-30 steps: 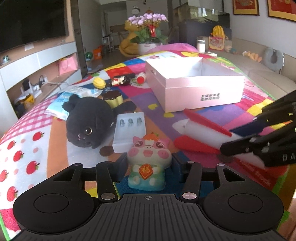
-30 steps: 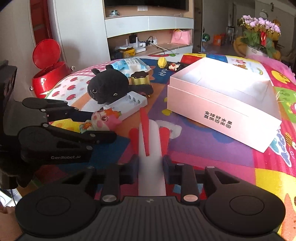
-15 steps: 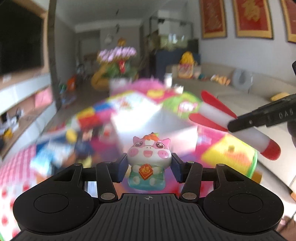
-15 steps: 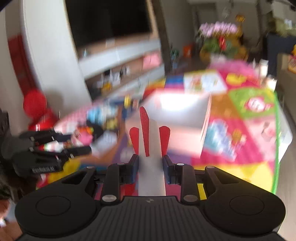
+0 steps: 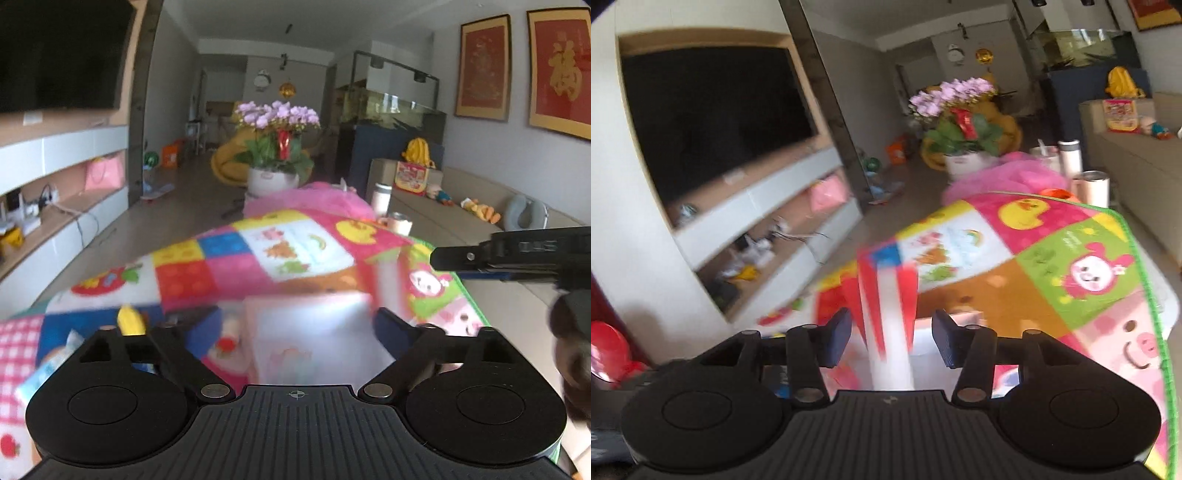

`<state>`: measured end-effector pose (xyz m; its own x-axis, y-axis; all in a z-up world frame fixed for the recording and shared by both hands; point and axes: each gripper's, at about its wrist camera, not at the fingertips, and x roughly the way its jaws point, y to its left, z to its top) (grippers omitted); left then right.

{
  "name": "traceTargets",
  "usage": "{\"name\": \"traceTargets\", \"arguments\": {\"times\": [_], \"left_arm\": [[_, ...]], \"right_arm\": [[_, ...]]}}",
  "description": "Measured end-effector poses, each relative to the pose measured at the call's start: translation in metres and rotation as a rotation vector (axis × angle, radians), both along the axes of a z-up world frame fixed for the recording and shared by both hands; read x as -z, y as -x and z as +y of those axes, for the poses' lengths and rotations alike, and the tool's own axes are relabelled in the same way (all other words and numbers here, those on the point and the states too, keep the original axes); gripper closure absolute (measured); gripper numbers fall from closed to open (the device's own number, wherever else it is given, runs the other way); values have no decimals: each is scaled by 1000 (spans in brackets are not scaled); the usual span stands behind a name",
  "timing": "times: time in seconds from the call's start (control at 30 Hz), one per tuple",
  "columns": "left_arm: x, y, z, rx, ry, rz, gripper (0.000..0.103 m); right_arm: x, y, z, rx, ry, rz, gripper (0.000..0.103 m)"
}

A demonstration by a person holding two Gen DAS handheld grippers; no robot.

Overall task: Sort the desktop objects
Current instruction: 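Lower the pig figurine into the pink box and open the left gripper, then lower the foam rocket into the pink box and open the right gripper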

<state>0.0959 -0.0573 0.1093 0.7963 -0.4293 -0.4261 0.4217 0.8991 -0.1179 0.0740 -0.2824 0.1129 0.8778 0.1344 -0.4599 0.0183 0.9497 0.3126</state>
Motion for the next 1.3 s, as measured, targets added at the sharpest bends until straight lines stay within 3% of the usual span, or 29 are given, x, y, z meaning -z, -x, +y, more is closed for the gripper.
{"name": "traceTargets", "arguments": {"times": [0.1, 0.2, 0.4, 0.57, 0.67, 0.8, 0.83, 0.9, 0.93, 1.1, 1.17, 1.3], "left_arm": [[28, 9, 17, 45, 14, 74, 7], [56, 7, 19, 114, 48, 163, 6], [83, 3, 12, 168, 94, 215, 4], [83, 7, 19, 102, 94, 204, 2], [81, 18, 36, 113, 140, 227, 2], [74, 42, 46, 62, 117, 178, 2], [71, 49, 46, 44, 99, 151, 1], [69, 62, 46, 4, 57, 102, 1], [68, 67, 46, -8, 35, 84, 0], [73, 88, 58, -54, -86, 21, 0], [75, 90, 72, -87, -75, 27, 0], [78, 85, 95, -179, -6, 40, 0]], "right_arm": [[29, -9, -13, 53, 26, 38, 55], [63, -21, -27, 82, -29, 134, 55], [101, -33, -12, 46, -2, 233, 52], [101, -31, 14, -2, 81, 220, 45], [99, -31, 26, -79, 144, 210, 44], [72, -26, 47, -65, 260, 72, 44], [64, -32, 51, -75, 243, 57, 45], [55, -51, 60, -94, 216, 72, 58], [54, -63, 66, -98, 220, 88, 69], [64, -110, 77, -74, 230, 204, 77], [64, -104, 77, -94, 244, 227, 81], [74, -94, 64, -121, 178, 411, 86]]}}
